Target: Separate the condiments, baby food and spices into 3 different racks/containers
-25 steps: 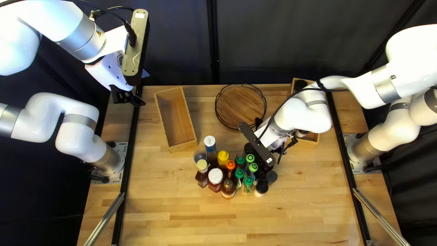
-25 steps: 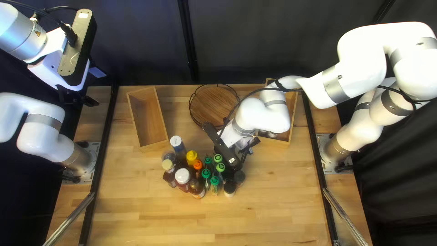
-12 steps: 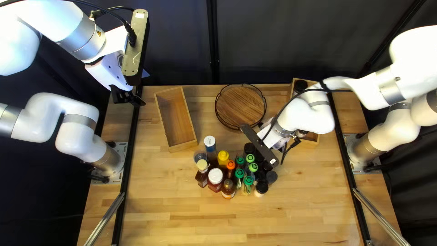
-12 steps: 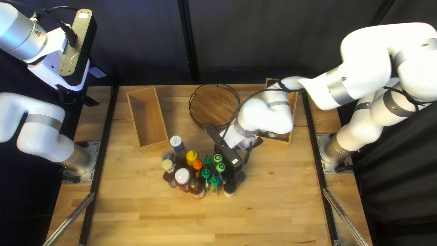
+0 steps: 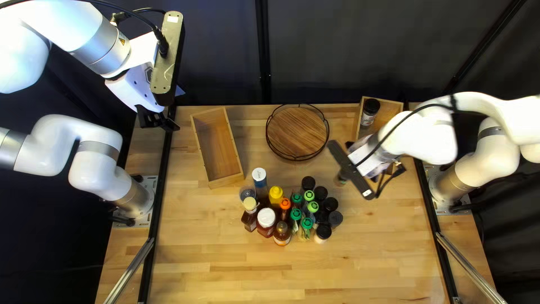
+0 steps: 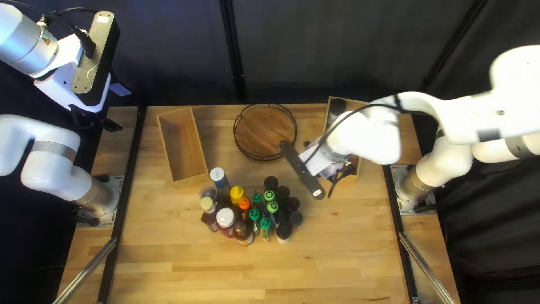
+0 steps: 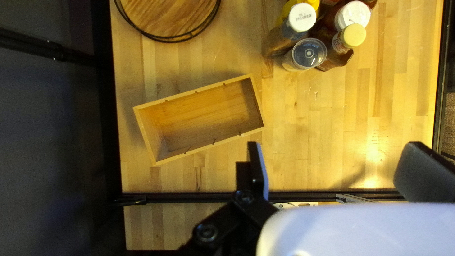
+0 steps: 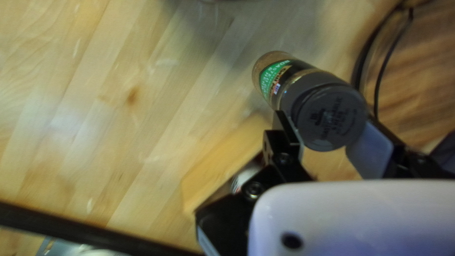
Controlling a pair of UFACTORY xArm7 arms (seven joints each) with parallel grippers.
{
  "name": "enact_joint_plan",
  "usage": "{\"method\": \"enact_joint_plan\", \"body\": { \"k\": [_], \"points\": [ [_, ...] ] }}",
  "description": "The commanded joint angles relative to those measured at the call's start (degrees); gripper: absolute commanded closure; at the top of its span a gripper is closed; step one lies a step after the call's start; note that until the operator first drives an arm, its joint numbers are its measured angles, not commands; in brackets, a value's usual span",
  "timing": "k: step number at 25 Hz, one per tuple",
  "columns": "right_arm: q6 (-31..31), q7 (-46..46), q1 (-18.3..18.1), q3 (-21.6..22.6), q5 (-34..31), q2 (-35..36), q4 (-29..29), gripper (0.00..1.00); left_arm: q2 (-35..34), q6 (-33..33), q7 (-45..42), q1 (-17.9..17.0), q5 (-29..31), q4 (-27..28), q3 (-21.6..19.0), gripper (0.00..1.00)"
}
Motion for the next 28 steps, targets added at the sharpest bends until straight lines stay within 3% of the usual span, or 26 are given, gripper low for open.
{"method": "enact_joint_plan", "body": {
  "k": [1, 5, 9, 16, 21, 28],
  "points": [
    [7.5, 0.4, 0.2, -2.93, 0.99, 7.22, -1.17, 1.0, 0.0, 0.0, 0.0, 0.0, 0.0, 0.0, 0.0, 0.0],
    [15.64, 0.83, -0.57, -5.0, 0.27, 11.79, 0.64, 1.0, 0.0, 0.0, 0.0, 0.0, 0.0, 0.0, 0.0, 0.0],
    [23.22, 1.39, -1.87, -6.2, -0.84, 11.7, 4.29, 1.0, 0.0, 0.0, 0.0, 0.0, 0.0, 0.0, 0.0, 0.0],
    [28.17, 4.89, -4.31, -4.57, -3.34, 10.17, 6.15, 1.0, 0.0, 0.0, 0.0, 0.0, 0.0, 0.0, 0.0, 0.0],
    [28.39, 8.13, -6.78, -3.04, -6.7, 11.48, 5.55, 1.0, 0.0, 0.0, 0.0, 0.0, 0.0, 0.0, 0.0, 0.0],
    [21.8, 6.11, -8.57, -6.89, -9.79, 18.41, -2.71, 1.0, 0.0, 0.0, 0.0, 0.0, 0.0, 0.0, 0.0, 0.0]
  ]
}}
